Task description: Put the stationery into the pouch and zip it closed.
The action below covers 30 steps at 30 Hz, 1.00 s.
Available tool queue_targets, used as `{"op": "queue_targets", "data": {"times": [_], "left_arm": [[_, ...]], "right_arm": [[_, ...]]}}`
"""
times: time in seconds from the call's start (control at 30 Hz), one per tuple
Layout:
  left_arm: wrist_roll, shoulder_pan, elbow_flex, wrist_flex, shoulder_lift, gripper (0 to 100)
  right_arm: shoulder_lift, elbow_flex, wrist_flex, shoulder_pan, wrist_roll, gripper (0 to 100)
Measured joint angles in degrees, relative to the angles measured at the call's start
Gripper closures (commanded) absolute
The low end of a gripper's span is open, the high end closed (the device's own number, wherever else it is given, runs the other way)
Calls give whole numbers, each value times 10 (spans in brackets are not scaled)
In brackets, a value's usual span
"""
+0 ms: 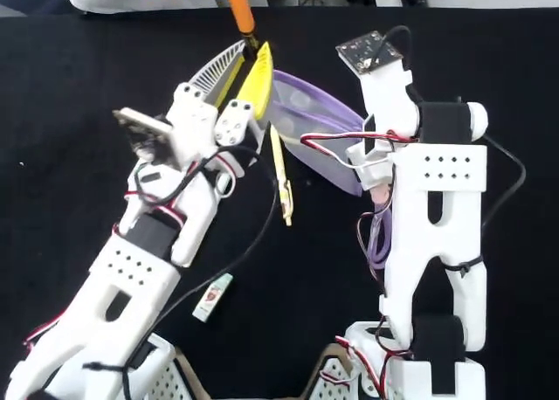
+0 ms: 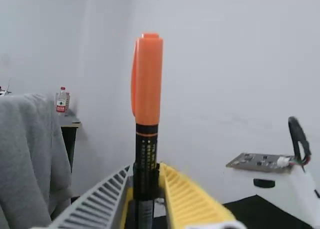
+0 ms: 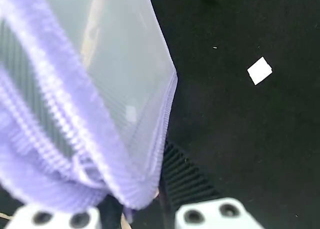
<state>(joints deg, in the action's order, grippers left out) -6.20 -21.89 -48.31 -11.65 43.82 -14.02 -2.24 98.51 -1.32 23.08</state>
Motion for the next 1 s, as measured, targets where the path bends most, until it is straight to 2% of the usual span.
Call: {"op": "queue_targets", "data": {"times": [0.17, 0.3, 0.37, 0.53, 0.67, 0.77, 1.0], "left_arm": [[5, 0, 0, 0, -62, 963], [5, -3, 0, 4, -83, 829], [5, 0, 5, 33, -84, 812], [7, 1, 69, 168, -70, 808], [4, 9, 113, 244, -39, 808], [-31, 31, 159, 309, -21, 808], [-66, 94, 362, 581, -77, 808]], "right_arm": [[0, 0, 0, 0, -16, 987], [0, 0, 0, 0, -18, 987], [0, 0, 0, 0, -18, 987], [0, 0, 0, 0, -18, 987], [0, 0, 0, 0, -18, 987], [0, 0, 0, 0, -18, 987], [0, 2, 0, 0, -18, 987]]}}
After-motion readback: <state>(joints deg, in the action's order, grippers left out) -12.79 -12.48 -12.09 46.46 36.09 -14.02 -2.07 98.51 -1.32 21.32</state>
